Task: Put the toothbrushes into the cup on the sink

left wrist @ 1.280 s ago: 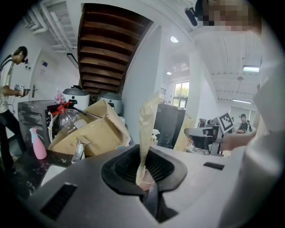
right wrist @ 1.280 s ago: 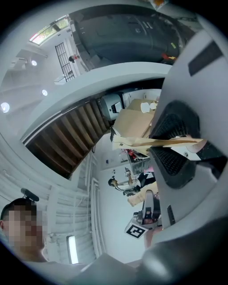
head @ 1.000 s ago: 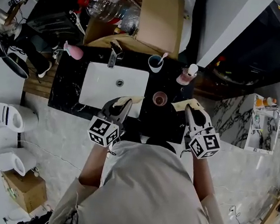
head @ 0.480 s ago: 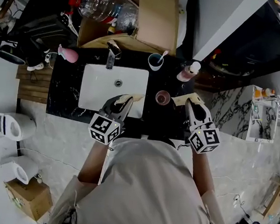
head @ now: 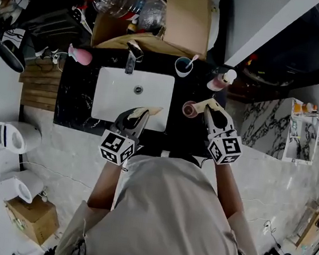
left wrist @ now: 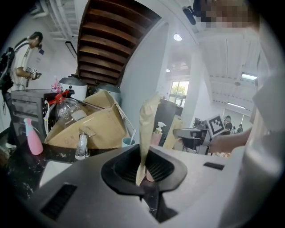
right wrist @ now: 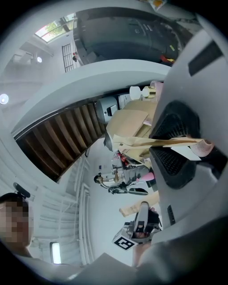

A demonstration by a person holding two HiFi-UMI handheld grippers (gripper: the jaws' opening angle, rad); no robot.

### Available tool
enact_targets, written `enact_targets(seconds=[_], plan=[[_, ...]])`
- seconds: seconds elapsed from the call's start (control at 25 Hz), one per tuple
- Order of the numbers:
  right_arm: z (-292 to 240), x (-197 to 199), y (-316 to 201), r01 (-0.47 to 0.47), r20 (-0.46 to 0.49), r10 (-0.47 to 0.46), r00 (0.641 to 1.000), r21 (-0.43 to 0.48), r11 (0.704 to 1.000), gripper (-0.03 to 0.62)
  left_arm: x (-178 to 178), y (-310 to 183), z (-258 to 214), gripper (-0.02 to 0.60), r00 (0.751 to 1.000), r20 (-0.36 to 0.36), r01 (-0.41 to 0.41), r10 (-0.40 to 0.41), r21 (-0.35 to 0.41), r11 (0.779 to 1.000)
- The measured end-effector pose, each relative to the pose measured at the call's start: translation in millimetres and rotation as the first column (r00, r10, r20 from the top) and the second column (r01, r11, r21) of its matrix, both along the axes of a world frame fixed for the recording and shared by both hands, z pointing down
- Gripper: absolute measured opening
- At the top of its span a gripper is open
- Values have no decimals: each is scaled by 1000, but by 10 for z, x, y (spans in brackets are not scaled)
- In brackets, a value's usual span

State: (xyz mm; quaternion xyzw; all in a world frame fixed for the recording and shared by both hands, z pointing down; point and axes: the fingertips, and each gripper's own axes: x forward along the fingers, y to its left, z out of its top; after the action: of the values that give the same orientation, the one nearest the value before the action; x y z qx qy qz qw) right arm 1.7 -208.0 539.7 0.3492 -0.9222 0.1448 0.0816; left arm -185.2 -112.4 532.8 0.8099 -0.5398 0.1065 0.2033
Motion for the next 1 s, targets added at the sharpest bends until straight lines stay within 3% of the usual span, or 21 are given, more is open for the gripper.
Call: enact_targets(seconds=[0.24,1.0], plan=[[378,-141,-30,27,-79,-28,996,-17,999,71,-109,83,54,37,1000,4,30,-30,-19,999],[940,-263,23,9,-155,-12,988,-21,1000,72,-172,229,150,37,999,0,46,-46,-54,997]])
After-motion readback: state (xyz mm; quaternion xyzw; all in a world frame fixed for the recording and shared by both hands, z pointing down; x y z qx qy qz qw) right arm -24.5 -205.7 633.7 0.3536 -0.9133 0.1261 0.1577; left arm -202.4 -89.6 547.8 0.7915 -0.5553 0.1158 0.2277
